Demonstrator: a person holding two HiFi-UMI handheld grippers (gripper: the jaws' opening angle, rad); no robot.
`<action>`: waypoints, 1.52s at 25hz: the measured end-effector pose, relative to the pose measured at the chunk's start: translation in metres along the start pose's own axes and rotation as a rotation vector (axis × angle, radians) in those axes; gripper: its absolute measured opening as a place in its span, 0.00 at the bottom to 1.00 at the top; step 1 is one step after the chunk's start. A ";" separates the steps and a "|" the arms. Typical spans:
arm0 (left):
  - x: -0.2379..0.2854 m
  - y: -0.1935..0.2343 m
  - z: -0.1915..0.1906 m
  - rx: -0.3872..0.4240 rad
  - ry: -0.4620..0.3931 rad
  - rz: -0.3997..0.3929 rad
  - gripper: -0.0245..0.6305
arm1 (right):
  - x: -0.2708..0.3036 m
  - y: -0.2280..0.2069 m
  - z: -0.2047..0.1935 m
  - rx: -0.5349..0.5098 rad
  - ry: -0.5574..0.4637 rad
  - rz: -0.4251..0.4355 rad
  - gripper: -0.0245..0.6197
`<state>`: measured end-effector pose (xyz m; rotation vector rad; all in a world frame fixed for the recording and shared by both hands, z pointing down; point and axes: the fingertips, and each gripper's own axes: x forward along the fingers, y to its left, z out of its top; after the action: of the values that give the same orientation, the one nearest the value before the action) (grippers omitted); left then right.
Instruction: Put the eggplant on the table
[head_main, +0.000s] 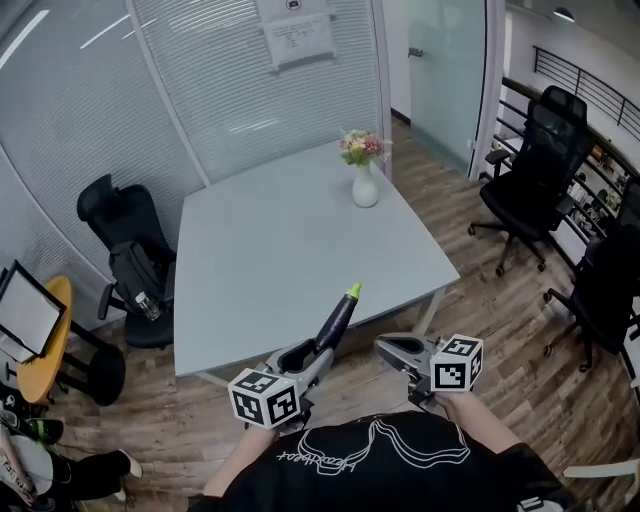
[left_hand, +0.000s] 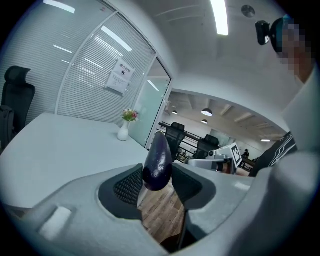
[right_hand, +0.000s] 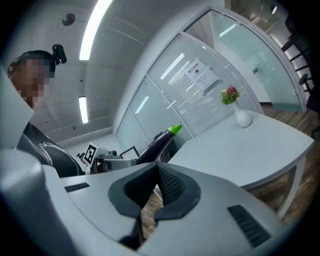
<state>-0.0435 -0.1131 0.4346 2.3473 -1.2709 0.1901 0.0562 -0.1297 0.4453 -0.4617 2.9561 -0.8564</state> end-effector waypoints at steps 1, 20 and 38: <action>0.000 0.002 0.001 0.002 -0.001 0.000 0.32 | 0.000 0.000 0.002 -0.003 -0.003 -0.003 0.05; 0.042 0.066 0.024 0.000 0.025 -0.008 0.32 | 0.040 -0.054 0.018 0.044 0.002 -0.072 0.05; 0.114 0.165 0.039 -0.041 0.093 -0.003 0.32 | 0.093 -0.133 0.033 0.108 0.045 -0.152 0.05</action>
<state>-0.1184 -0.2948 0.4921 2.2782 -1.2155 0.2660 0.0070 -0.2807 0.4919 -0.6766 2.9257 -1.0478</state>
